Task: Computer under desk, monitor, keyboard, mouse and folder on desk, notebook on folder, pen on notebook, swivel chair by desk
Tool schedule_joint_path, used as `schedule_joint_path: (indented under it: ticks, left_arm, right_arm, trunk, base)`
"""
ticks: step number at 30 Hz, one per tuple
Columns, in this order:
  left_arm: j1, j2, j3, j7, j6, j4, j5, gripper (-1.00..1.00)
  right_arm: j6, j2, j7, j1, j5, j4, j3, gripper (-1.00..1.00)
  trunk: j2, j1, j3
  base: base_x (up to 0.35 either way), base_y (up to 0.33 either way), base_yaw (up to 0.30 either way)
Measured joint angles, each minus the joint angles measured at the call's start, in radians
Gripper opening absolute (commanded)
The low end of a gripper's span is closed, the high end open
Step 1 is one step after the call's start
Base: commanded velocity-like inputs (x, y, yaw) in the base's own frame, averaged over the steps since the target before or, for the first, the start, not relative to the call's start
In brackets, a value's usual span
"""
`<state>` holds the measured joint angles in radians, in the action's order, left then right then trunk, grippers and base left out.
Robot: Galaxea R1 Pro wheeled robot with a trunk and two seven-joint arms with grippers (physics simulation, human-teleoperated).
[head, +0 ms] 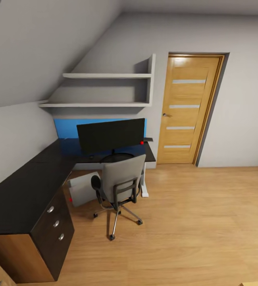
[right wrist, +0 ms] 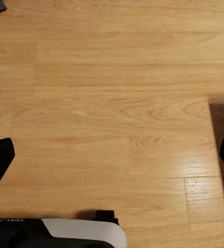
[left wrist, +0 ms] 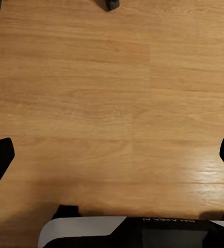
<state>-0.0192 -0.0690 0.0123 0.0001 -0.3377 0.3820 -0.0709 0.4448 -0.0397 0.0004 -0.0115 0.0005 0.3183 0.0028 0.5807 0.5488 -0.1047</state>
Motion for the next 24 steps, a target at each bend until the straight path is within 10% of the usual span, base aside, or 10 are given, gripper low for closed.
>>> schedule_joint_path:
  ticks: [24]
  left_arm:
    - [0.000, 0.005, -0.005, 0.003, 0.076, -0.001, -0.003, 1.00]
  right_arm:
    - [-0.011, 0.001, -0.004, 0.000, -0.005, 0.002, -0.004, 1.00]
  trunk:
    - [0.000, 0.000, -0.015]
  base:
    - [0.285, -0.189, -0.142]
